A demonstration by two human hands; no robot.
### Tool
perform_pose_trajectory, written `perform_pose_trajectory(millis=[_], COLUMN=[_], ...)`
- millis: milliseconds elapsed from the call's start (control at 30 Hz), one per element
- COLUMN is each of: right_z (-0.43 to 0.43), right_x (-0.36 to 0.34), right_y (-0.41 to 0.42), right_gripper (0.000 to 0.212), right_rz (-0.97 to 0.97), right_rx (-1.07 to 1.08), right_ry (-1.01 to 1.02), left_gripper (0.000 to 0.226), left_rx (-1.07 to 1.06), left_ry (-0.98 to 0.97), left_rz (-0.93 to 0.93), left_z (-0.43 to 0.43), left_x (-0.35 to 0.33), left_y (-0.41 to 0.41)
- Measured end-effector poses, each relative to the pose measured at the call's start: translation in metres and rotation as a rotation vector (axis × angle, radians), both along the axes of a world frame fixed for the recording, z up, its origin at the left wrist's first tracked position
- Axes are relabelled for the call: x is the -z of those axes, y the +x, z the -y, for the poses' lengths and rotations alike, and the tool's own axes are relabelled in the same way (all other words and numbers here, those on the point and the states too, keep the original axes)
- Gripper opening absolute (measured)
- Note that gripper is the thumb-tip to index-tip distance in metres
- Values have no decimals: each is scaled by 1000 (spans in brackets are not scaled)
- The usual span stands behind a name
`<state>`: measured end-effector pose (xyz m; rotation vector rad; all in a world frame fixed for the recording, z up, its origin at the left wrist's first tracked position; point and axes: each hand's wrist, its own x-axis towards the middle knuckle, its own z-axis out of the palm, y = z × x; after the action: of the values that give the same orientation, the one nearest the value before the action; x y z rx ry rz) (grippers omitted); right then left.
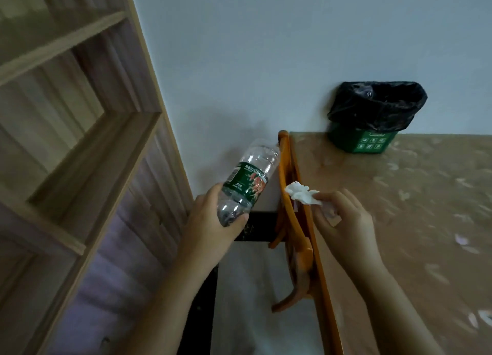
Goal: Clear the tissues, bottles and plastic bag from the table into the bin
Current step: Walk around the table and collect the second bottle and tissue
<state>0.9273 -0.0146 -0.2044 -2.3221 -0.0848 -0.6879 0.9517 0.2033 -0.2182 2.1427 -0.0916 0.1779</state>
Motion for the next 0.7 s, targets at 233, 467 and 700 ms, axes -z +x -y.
perform_pose_trajectory(millis=[233,467,700], right_z=[12,7,-10], right_x=[2,6,-4], right_y=[68,136,213], right_gripper=[17,16,15], right_rz=[-54,-68,-33], right_rx=[138,319,483], right_ry=[2,-30,-43], left_gripper=[62,65,65], left_rx=[78,247,448], left_ry=[0,84,83], left_rz=[-18,4,66], left_z=[7,24,32], left_x=[18,10,0], left_y=[93,200,308])
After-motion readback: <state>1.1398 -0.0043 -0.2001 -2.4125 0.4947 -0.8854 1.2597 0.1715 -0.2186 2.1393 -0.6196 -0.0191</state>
